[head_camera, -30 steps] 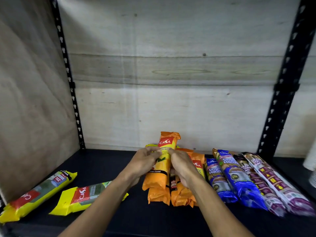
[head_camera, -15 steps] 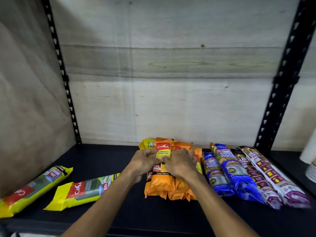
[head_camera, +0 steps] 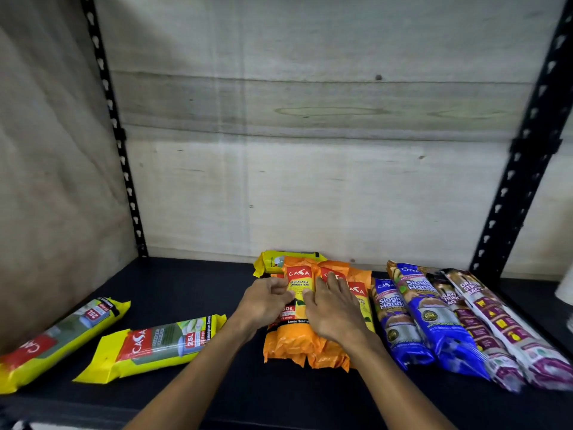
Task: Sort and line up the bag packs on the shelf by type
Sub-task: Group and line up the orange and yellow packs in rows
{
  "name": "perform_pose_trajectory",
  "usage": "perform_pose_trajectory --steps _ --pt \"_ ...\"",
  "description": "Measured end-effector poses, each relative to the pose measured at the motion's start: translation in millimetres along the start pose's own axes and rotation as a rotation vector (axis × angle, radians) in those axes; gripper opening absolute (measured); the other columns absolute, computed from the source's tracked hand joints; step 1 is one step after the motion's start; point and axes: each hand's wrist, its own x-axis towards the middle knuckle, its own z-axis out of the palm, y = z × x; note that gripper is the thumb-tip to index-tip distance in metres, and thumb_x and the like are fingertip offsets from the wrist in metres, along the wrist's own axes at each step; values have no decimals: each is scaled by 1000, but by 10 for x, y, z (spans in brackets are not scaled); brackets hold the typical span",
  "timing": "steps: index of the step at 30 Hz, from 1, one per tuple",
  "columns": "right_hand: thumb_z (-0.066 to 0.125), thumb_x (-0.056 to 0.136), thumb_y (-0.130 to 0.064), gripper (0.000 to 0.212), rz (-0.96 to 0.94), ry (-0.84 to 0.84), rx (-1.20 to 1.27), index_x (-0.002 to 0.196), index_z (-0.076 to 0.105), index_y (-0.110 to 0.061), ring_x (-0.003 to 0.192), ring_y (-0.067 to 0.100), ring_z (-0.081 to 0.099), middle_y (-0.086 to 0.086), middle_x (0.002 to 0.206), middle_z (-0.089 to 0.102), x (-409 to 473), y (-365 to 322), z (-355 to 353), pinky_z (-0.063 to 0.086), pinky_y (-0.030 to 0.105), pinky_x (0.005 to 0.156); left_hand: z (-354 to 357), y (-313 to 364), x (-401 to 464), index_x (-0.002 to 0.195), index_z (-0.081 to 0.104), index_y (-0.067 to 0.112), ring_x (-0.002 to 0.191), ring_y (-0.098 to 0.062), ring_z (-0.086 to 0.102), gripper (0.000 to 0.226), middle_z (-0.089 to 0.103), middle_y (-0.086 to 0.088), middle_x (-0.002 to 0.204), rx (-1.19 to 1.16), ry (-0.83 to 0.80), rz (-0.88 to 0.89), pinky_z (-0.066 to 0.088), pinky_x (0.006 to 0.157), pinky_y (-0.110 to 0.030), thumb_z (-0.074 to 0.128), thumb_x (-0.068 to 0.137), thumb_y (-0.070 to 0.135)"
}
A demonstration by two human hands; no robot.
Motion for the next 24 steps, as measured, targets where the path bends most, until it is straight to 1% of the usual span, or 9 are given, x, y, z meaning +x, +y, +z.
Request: perform_pose_trajectory --steps 5,8,10,12,15,17,20,22,24 --pt "18 105 -47 62 -18 0 -22 158 13 -15 153 30 -4 10 167 0 -18 10 33 5 45 123 17 -25 28 136 55 13 109 -15 63 50 64 -2 125 6 3 8 56 75 -22 68 90 27" --pt "23 104 -48 61 -8 -28 -24 156 21 -15 153 31 3 9 166 7 13 -13 -23 11 46 122 2 -16 1 137 54 15 111 -15 62 50 64 -1 126 76 -2 24 56 85 -27 66 91 31" --pt "33 102 -50 61 9 -30 -20 152 33 -14 149 33 17 9 163 20 78 -8 -122 23 50 118 -95 -11 -42 134 56 18 109 -13 63 47 67 3 122 229 3 68 55 89 -29 63 92 37" --pt "40 99 -53 60 19 3 -23 145 43 -14 143 35 30 11 155 35 183 16 -241 34 51 113 -274 -49 -93 131 58 21 105 -9 62 46 68 9 115 389 20 113 53 90 -28 59 92 44" --pt "43 96 -55 60 12 66 -19 141 46 -15 135 37 39 14 145 45 379 29 -354 40 48 107 -633 -157 -201 130 58 28 105 -5 59 48 66 12 117 532 12 160 50 90 -25 57 90 53" --pt "44 96 -55 61 10 70 -10 143 43 -16 134 36 40 15 145 44 532 5 -397 42 48 104 -913 -236 -261 130 57 34 109 -4 57 54 63 15 120 581 -44 139 48 89 -22 60 83 61" --pt "46 95 -56 65 1 15 13 146 38 -17 132 36 43 16 147 40 793 -28 -434 45 46 103 -1346 -338 -317 127 55 44 113 1 56 70 61 23 121 657 -209 42 47 95 -21 70 65 73" --pt "47 93 -58 68 0 -45 41 147 38 -17 129 36 48 15 147 42 960 -38 -446 46 44 101 -1578 -412 -339 126 54 47 115 2 57 77 61 23 124 672 -306 -21 48 101 -24 76 56 74" --pt "48 91 -61 71 32 -96 42 146 39 -17 125 35 52 14 145 46 1100 -47 -454 45 47 102 -1733 -459 -376 120 55 52 109 3 61 74 65 24 119 685 -368 -65 50 99 -23 80 53 72"
